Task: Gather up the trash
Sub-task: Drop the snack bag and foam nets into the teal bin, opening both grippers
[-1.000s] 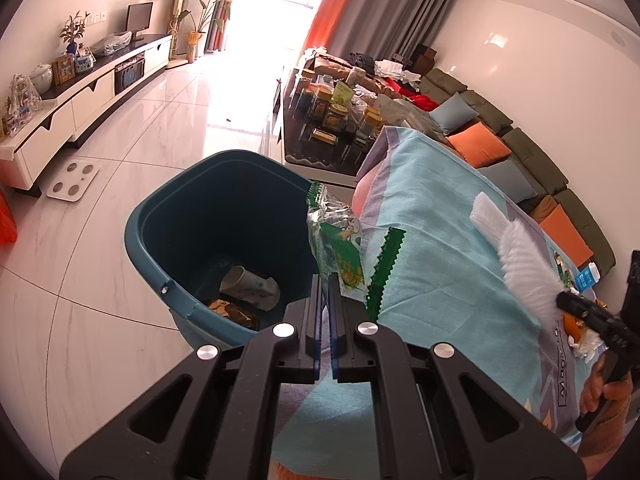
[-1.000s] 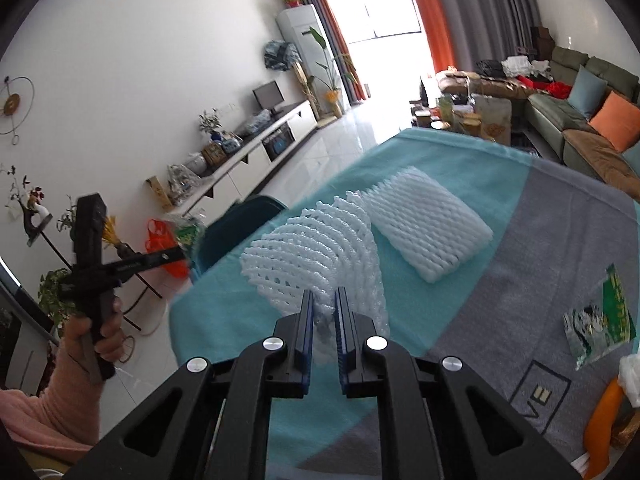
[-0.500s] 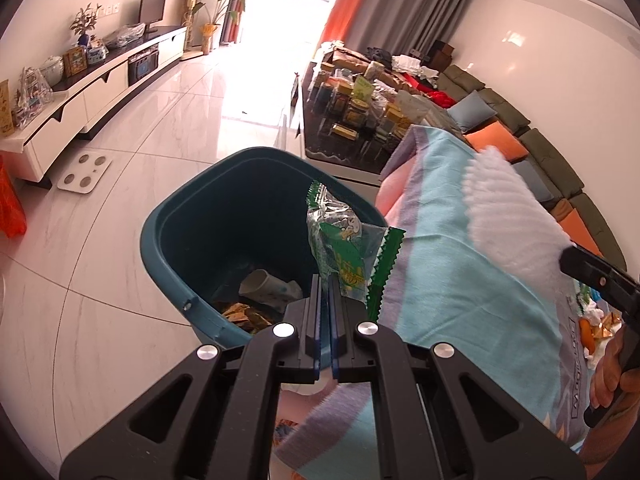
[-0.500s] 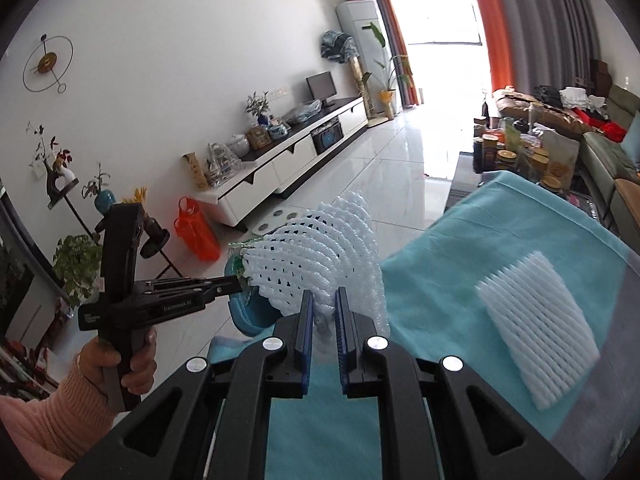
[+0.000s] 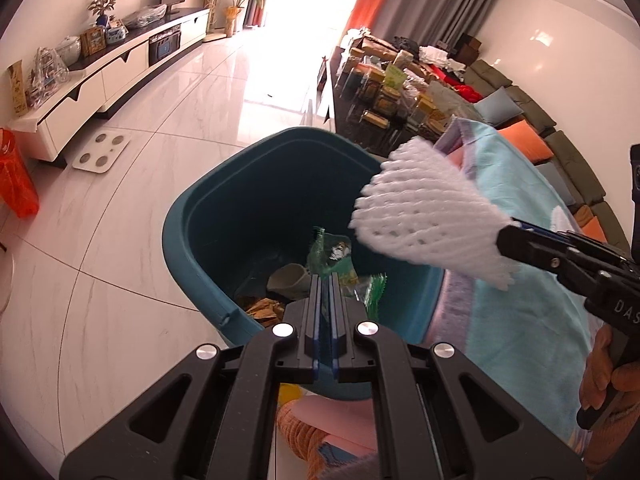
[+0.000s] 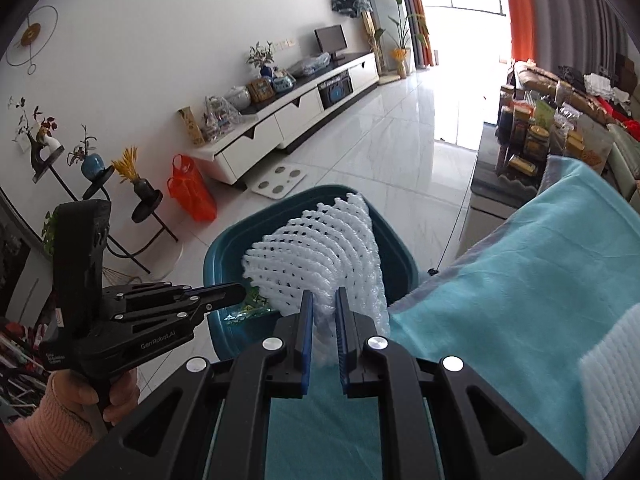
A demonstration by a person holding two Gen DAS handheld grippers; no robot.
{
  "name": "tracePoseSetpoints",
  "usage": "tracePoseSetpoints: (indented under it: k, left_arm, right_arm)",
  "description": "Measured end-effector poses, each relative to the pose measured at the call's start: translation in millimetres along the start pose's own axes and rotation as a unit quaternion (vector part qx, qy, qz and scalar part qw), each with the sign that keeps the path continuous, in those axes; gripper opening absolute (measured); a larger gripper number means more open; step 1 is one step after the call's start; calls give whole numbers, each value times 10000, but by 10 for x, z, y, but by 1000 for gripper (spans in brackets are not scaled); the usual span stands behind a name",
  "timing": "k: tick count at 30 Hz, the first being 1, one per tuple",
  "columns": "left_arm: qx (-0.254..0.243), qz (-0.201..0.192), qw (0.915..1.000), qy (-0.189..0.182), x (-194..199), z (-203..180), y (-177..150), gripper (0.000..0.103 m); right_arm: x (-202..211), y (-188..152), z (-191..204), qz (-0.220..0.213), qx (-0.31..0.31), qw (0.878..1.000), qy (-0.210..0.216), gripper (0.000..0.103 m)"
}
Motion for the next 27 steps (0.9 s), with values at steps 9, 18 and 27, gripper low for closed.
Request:
tracePoseSetpoints:
  k: [9, 18, 27]
  left_arm:
    - [169, -43, 9998, 97, -191, 53, 52, 14]
    - [86, -321, 9994, 107, -57, -33, 22, 26]
    - [-542, -916, 9939, -290, 418, -558, -38, 44]
  right_arm:
    - [-324, 55, 2, 359, -335, 9987, 147, 20]
    - [-146, 4, -22, 162, -455, 9980, 416, 23]
    - [563, -270, -157, -537, -445, 9965, 469, 31]
Point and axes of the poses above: each gripper's, at about its wrist camera, not at the fingertips, and x roughly against the way its jaws point, z to its left, y to its top, the point moved 1 cm from there along -x, roughly the way its jaws point, and after that the axes turned 1 degree about x, right-handed, at the moved point
